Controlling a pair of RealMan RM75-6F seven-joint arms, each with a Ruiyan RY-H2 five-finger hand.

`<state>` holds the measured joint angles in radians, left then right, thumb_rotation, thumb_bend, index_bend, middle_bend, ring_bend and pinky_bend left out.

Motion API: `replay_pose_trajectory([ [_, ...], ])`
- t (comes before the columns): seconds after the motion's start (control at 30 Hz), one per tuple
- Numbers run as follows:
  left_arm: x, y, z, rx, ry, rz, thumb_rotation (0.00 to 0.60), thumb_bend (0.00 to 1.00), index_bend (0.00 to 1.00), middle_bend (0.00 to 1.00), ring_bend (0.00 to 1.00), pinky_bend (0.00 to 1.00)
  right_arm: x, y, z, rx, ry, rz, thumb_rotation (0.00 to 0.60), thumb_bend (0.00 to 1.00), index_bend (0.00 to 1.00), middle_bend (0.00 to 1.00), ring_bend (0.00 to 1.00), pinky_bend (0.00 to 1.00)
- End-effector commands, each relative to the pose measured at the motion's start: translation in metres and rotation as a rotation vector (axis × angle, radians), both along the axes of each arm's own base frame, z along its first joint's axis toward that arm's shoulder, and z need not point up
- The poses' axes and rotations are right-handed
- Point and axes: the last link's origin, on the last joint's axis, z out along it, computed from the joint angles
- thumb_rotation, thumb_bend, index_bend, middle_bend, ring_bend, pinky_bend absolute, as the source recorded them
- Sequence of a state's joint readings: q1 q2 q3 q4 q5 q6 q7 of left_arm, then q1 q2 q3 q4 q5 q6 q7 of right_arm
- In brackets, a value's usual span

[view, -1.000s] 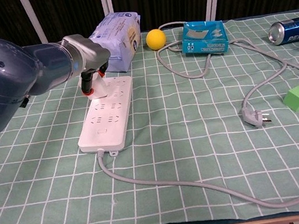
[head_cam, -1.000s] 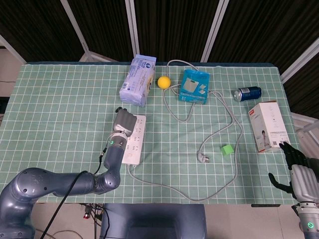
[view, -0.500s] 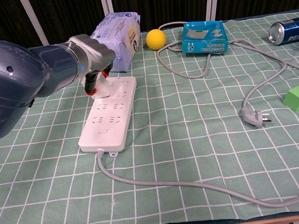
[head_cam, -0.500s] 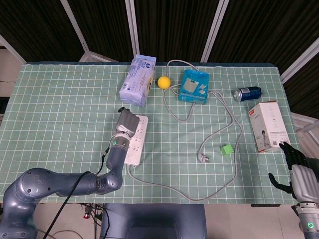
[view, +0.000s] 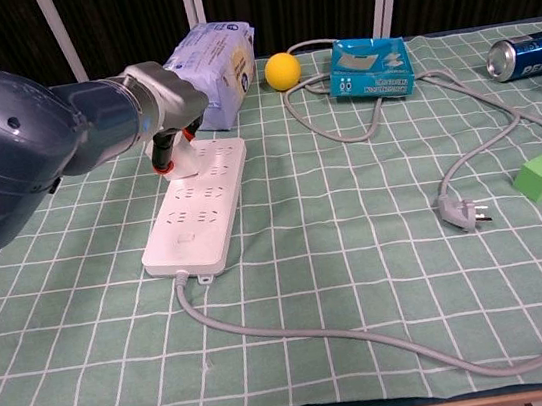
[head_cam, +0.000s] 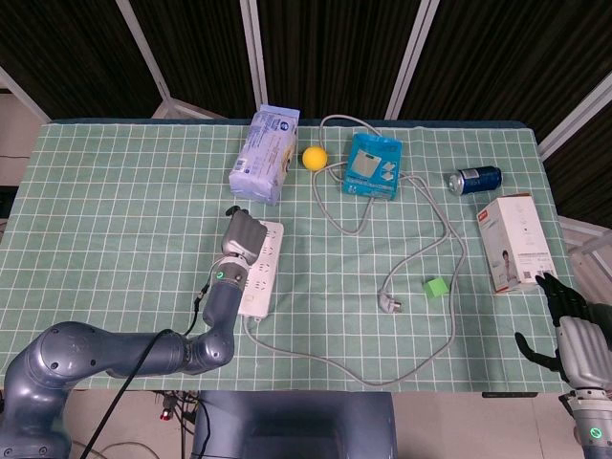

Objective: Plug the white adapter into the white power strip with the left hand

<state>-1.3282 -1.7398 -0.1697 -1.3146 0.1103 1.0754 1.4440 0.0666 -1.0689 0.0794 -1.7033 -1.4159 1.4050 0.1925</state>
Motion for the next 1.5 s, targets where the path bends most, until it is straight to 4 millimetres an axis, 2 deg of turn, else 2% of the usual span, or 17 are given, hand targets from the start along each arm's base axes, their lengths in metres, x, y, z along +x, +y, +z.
replay_pose_trajectory([
  [0.03, 0.0, -0.001, 0.0, -0.001, 0.01, 0.005, 0.6, 0.46, 0.41, 0.47, 0.22, 0.24, 0.0, 0.0, 0.0, 0.001, 0.0, 0.0, 0.6, 0.4, 0.0, 0.0, 0.0, 0.04],
  [0.13, 0.001, 0.0, 0.001, 0.002, 0.015, 0.007, 0.6, 0.39, 0.34, 0.38, 0.19, 0.21, 0.0, 0.0, 0.0, 0.001, 0.0, 0.0, 0.6, 0.4, 0.0, 0.0, 0.0, 0.04],
  [0.23, 0.001, 0.0, 0.003, 0.006, 0.015, 0.01, 0.6, 0.36, 0.29, 0.32, 0.17, 0.2, 0.0, 0.0, 0.0, 0.001, 0.0, -0.001, 0.6, 0.4, 0.0, 0.0, 0.0, 0.04],
  [0.47, 0.0, 0.0, 0.005, 0.007, 0.013, 0.008, 0.6, 0.3, 0.23, 0.26, 0.15, 0.18, 0.0, 0.0, 0.0, 0.0, 0.002, -0.001, 0.6, 0.4, 0.0, 0.0, 0.0, 0.04],
  [0.7, -0.002, 0.002, 0.013, 0.027, 0.005, 0.014, 0.6, 0.12, 0.17, 0.22, 0.13, 0.16, 0.0, 0.0, 0.001, -0.002, 0.002, 0.0, 0.6, 0.4, 0.0, 0.0, 0.0, 0.04],
  [0.9, -0.008, 0.004, 0.028, 0.046, -0.007, 0.028, 0.6, 0.1, 0.17, 0.21, 0.13, 0.16, 0.0, 0.001, 0.001, -0.002, 0.005, 0.001, 0.6, 0.4, 0.0, 0.0, 0.0, 0.04],
  [0.97, -0.008, 0.002, 0.044, 0.066, -0.079, 0.04, 0.6, 0.1, 0.17, 0.21, 0.13, 0.16, 0.0, 0.001, 0.001, -0.003, 0.01, 0.004, 0.6, 0.4, 0.0, 0.0, 0.0, 0.04],
  [1.13, -0.004, -0.004, 0.066, 0.071, -0.274, 0.033, 0.6, 0.12, 0.21, 0.25, 0.13, 0.21, 0.0, 0.001, 0.001, -0.004, 0.013, 0.004, 0.6, 0.4, 0.0, 0.0, 0.0, 0.04],
  [1.2, -0.001, -0.005, 0.073, 0.074, -0.399, 0.034, 0.6, 0.15, 0.25, 0.28, 0.15, 0.23, 0.001, 0.001, 0.001, -0.003, 0.016, 0.006, 0.6, 0.4, 0.0, 0.0, 0.0, 0.04],
  [1.23, 0.002, -0.005, 0.079, 0.082, -0.543, 0.045, 0.6, 0.19, 0.28, 0.31, 0.16, 0.25, 0.001, 0.001, 0.0, -0.004, 0.017, 0.006, 0.6, 0.4, 0.0, 0.0, 0.0, 0.04],
  [1.27, 0.003, -0.005, 0.082, 0.085, -0.613, 0.037, 0.6, 0.22, 0.3, 0.32, 0.16, 0.26, 0.001, 0.002, 0.0, -0.004, 0.018, 0.006, 0.6, 0.4, 0.0, 0.0, 0.0, 0.04],
  [1.33, 0.002, -0.005, 0.084, 0.091, -0.701, 0.018, 0.6, 0.31, 0.39, 0.41, 0.22, 0.34, 0.001, 0.002, 0.0, -0.004, 0.019, 0.005, 0.6, 0.4, 0.0, 0.0, 0.0, 0.04],
  [1.4, 0.001, -0.006, 0.083, 0.092, -0.818, 0.007, 0.6, 0.36, 0.45, 0.5, 0.32, 0.45, 0.001, 0.002, 0.0, -0.003, 0.02, 0.005, 0.6, 0.4, 0.0, 0.0, 0.0, 0.04],
  [1.47, 0.0, -0.008, 0.078, 0.083, -0.962, 0.033, 0.6, 0.36, 0.49, 0.56, 0.39, 0.51, 0.001, 0.002, 0.0, -0.003, 0.023, 0.008, 0.6, 0.4, 0.0, 0.0, 0.0, 0.04],
  [1.5, 0.001, -0.01, 0.073, 0.064, -1.098, 0.095, 0.6, 0.36, 0.51, 0.59, 0.43, 0.55, 0.001, 0.002, 0.0, -0.004, 0.025, 0.007, 0.6, 0.4, 0.0, 0.0, 0.0, 0.04],
])
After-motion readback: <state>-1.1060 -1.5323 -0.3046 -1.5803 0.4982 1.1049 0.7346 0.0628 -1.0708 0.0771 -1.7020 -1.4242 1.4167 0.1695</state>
